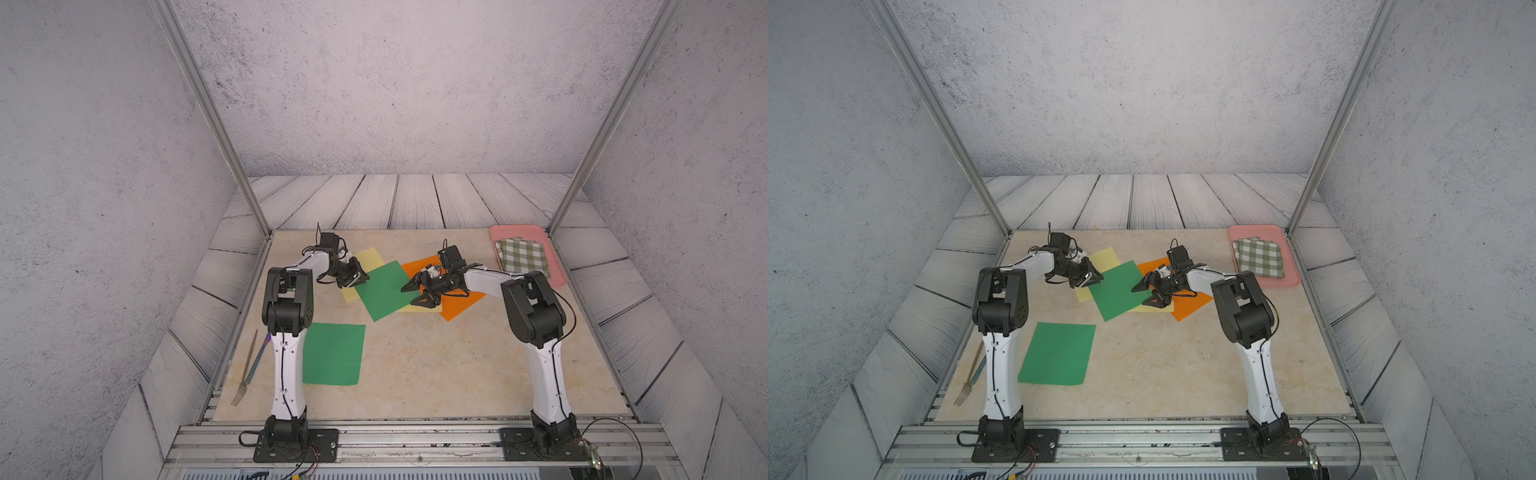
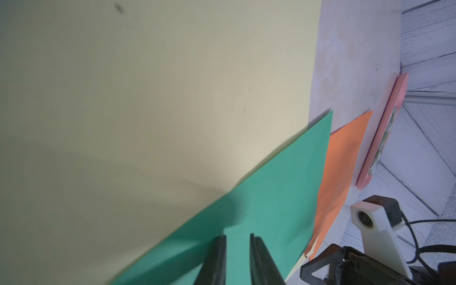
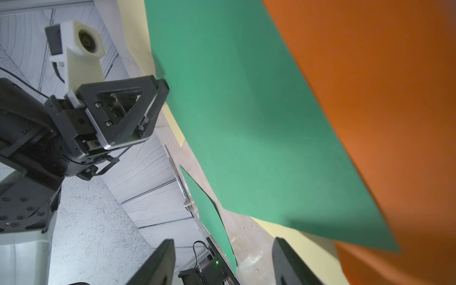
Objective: Sort the scattered colored papers by color
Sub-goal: Pick up the colored paper from the center of the board.
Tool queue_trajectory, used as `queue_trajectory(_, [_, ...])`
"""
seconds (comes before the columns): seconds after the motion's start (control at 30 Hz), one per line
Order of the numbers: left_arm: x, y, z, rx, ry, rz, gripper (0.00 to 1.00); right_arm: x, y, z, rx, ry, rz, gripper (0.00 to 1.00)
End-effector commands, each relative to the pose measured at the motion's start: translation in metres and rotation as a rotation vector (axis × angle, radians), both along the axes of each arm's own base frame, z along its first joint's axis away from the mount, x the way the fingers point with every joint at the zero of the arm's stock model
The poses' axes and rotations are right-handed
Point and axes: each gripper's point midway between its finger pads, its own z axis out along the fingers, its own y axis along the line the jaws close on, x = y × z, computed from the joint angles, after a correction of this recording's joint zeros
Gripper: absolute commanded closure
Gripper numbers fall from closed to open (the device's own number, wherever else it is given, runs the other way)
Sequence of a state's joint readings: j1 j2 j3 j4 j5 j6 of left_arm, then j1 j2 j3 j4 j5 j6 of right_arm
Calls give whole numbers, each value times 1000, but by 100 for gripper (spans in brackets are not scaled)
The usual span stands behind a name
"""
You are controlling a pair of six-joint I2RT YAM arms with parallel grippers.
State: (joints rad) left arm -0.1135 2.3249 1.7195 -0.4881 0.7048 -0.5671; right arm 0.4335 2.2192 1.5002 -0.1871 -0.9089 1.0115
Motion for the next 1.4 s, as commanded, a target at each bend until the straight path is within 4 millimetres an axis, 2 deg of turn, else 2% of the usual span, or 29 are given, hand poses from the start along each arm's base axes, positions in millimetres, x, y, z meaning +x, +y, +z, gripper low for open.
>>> queue_trajectory(0.0, [-23, 6, -30, 53, 112, 14, 77, -5, -1, -4, 7, 31, -10, 34])
queue_trajectory(0.23, [-24, 6, -31, 51, 116, 9, 77, -8, -3, -17, -1, 57, -13, 33])
queue_trajectory(0.63, [-30, 8, -33, 43, 131, 10, 77, 20, 1, -32, -7, 64, -61, 33])
queue_trajectory(0.8, [-34, 7, -36, 40, 141, 7, 78, 38, 8, -26, 12, 27, -66, 33])
queue_trajectory(1.1, [-35, 7, -38, 38, 145, 6, 78, 68, 25, 8, 102, -68, -77, 33])
queue_trajectory(1.27, [-35, 7, -38, 37, 147, 10, 78, 73, 39, 23, 134, -93, -40, 32])
queue_trajectory(1.37, [-33, 7, -38, 33, 144, 16, 78, 69, 45, 21, 129, -82, -26, 33])
